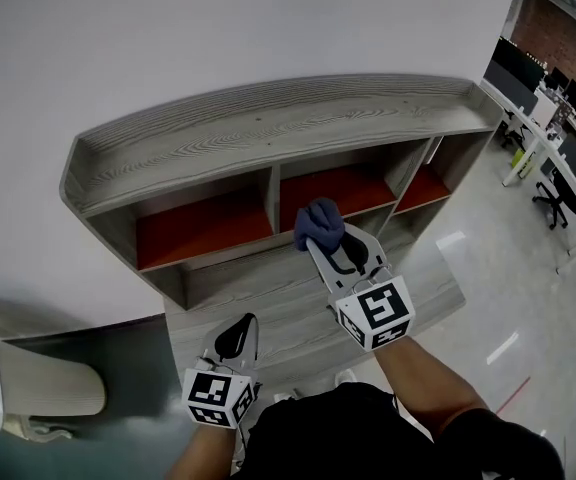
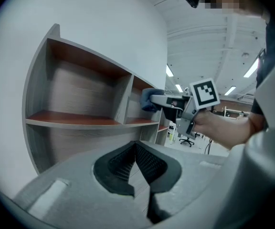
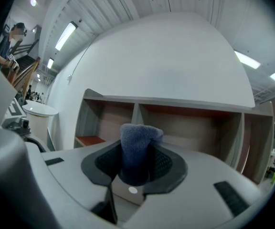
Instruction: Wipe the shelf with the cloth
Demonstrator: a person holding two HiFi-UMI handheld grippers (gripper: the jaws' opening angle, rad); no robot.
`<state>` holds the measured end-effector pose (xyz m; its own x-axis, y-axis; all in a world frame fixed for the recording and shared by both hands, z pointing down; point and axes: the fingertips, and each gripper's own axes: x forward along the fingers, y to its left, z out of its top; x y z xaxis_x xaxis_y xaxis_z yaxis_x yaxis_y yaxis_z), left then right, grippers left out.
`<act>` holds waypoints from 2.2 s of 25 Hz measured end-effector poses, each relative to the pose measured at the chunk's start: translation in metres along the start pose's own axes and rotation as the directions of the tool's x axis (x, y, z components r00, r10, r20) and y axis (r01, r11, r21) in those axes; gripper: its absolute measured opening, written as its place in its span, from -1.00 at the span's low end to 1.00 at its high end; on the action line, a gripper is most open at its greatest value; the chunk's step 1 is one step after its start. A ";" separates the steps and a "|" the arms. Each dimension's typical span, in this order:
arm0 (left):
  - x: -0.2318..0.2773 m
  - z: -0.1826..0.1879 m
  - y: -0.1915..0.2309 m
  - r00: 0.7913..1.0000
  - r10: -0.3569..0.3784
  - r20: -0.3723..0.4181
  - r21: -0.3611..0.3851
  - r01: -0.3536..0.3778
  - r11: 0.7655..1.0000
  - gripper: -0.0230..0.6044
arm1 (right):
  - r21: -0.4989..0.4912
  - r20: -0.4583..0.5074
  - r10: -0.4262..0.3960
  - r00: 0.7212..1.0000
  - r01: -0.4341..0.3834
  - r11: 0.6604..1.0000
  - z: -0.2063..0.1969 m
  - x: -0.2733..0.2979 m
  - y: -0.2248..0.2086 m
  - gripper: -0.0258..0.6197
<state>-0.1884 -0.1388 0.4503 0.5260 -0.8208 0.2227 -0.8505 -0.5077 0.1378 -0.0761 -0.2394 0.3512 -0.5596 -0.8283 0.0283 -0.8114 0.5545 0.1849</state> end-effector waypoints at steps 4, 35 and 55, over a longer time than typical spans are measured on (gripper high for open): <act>-0.004 0.004 -0.006 1.000 0.004 0.020 -0.002 -0.004 1.000 -0.90 | 0.096 -0.037 0.039 0.999 -0.035 0.995 -0.025 -0.026 0.016 -0.50; -0.045 -0.029 -0.224 0.992 0.125 0.024 -0.002 -0.125 0.992 -0.89 | 0.291 -0.096 0.313 0.945 -0.274 0.917 -0.104 -0.266 0.021 -0.52; -0.107 -0.038 -0.233 0.978 0.206 0.041 -0.011 -0.206 0.978 -0.90 | 0.242 -0.069 0.355 0.932 -0.330 0.913 -0.090 -0.291 0.062 -0.52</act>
<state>-0.0461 0.0772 0.4312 0.3387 -0.9179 0.2065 -0.9406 -0.3246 0.1000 0.0519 0.0288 0.4425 -0.7983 -0.5808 0.1596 -0.5966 0.7987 -0.0779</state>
